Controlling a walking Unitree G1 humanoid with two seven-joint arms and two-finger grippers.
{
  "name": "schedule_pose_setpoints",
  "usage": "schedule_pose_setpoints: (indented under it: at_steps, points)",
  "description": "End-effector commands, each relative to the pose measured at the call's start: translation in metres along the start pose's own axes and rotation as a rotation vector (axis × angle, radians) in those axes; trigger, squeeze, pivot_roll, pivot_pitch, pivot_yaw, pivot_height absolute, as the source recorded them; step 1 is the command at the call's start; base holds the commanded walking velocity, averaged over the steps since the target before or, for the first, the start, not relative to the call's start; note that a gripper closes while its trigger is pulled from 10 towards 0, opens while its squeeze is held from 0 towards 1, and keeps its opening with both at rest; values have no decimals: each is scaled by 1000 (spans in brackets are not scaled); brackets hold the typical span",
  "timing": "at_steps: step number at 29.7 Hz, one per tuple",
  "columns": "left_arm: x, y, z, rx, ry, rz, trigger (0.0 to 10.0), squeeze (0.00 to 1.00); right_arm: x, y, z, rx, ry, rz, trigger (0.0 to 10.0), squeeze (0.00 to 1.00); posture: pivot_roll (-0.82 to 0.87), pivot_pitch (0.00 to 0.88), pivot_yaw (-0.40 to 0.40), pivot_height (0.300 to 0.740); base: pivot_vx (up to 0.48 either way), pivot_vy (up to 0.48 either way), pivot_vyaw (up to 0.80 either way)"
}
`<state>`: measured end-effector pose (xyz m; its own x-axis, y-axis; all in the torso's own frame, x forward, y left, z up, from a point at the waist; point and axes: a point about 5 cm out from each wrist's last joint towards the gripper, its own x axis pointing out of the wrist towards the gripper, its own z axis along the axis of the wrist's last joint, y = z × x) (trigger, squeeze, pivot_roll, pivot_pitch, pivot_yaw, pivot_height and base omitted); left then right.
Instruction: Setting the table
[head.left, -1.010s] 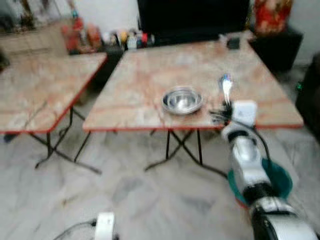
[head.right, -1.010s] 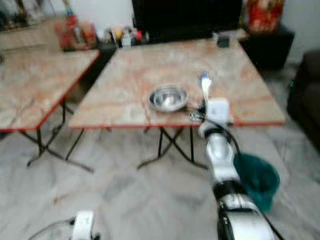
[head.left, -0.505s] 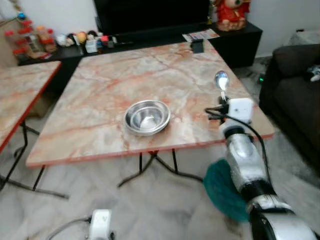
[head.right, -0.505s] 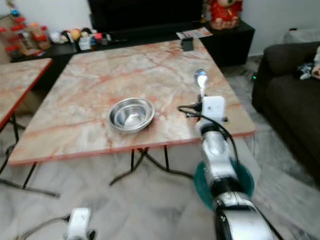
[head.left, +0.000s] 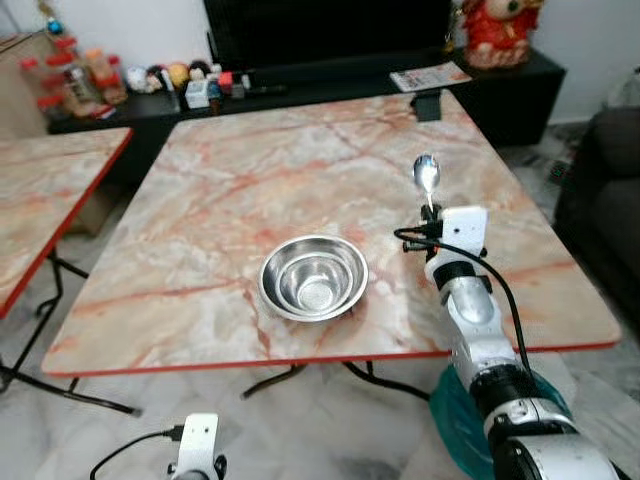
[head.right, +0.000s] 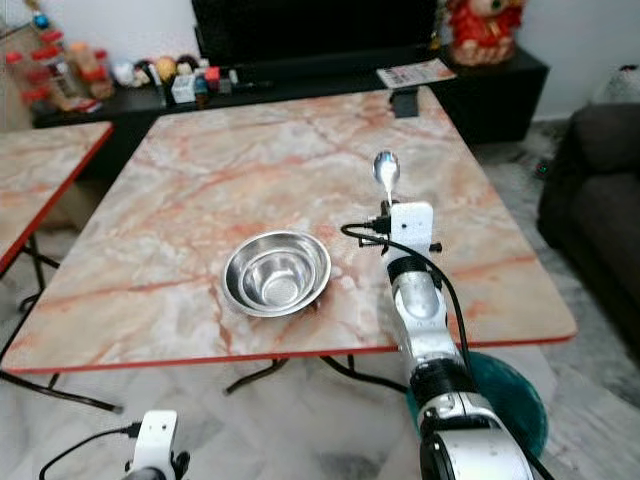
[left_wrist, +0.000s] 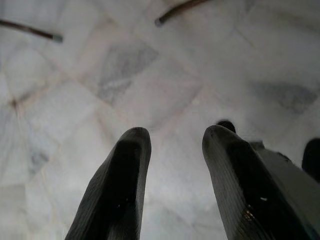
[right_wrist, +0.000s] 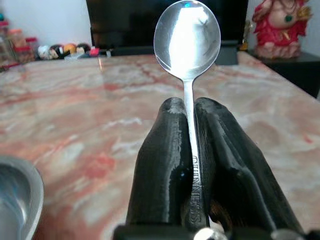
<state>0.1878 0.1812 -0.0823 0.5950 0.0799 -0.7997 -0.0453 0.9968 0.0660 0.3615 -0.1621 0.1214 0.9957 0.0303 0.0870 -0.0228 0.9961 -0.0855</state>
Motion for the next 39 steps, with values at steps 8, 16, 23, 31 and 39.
schedule_pose_setpoints:
  at_steps: [8,16,23,31,39]
  points:
    - [-1,7,-4,2,24,20,10000,0,-12,1,-36,44,245,-80,10000,0,-63,7,94,740,0,0,0]
    - [0,7,-4,2,28,20,10000,0,-10,3,-42,51,336,-85,10000,0,-57,3,89,740,0,0,0]
    - [-1,7,-4,2,30,25,10000,0,-7,6,-37,48,330,-63,10000,0,-55,0,86,740,0,0,0]
    - [0,8,-3,3,26,35,10000,0,3,14,-23,75,278,3,10000,0,-54,0,86,740,0,0,0]
    - [0,9,-2,1,24,38,10000,0,6,14,-20,80,272,14,10000,0,-51,0,87,740,0,0,0]
